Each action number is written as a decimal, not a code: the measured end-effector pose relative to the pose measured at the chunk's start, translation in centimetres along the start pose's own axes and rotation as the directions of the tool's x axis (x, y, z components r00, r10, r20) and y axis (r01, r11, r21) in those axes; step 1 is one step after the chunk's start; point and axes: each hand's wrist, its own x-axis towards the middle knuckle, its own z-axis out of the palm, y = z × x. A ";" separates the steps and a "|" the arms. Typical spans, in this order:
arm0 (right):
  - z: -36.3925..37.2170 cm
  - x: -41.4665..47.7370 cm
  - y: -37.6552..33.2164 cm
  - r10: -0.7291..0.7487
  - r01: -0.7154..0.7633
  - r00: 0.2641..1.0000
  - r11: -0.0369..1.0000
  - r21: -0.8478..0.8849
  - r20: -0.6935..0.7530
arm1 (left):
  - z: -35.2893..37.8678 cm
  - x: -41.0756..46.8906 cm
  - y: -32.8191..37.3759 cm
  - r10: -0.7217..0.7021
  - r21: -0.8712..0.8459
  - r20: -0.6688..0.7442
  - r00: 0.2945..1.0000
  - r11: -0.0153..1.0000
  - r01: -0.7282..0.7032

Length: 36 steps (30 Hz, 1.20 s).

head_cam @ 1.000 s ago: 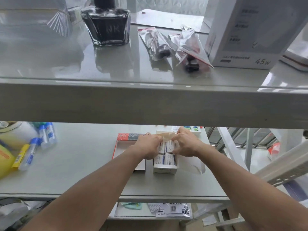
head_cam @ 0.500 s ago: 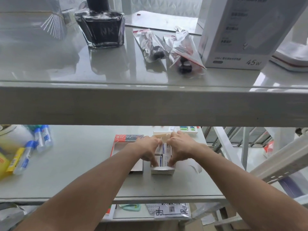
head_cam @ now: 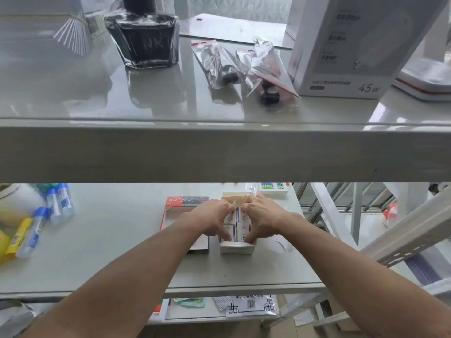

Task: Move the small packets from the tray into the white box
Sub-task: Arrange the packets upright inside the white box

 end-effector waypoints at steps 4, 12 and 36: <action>0.0 0.1 0.1 -0.004 0.004 1.000 1.000 0.025 0.002 | 0.0 0.1 0.2 0.000 -0.009 -0.014 1.000 1.000 -0.001; -0.1 0.5 0.1 0.002 -0.002 1.000 0.999 0.052 0.008 | 0.1 -0.2 0.1 -0.009 -0.040 -0.018 1.000 0.999 0.009; 0.4 0.8 0.3 0.000 0.000 1.000 0.998 0.057 -0.003 | -0.5 -1.0 1.1 0.030 0.024 -0.037 0.999 0.999 -0.029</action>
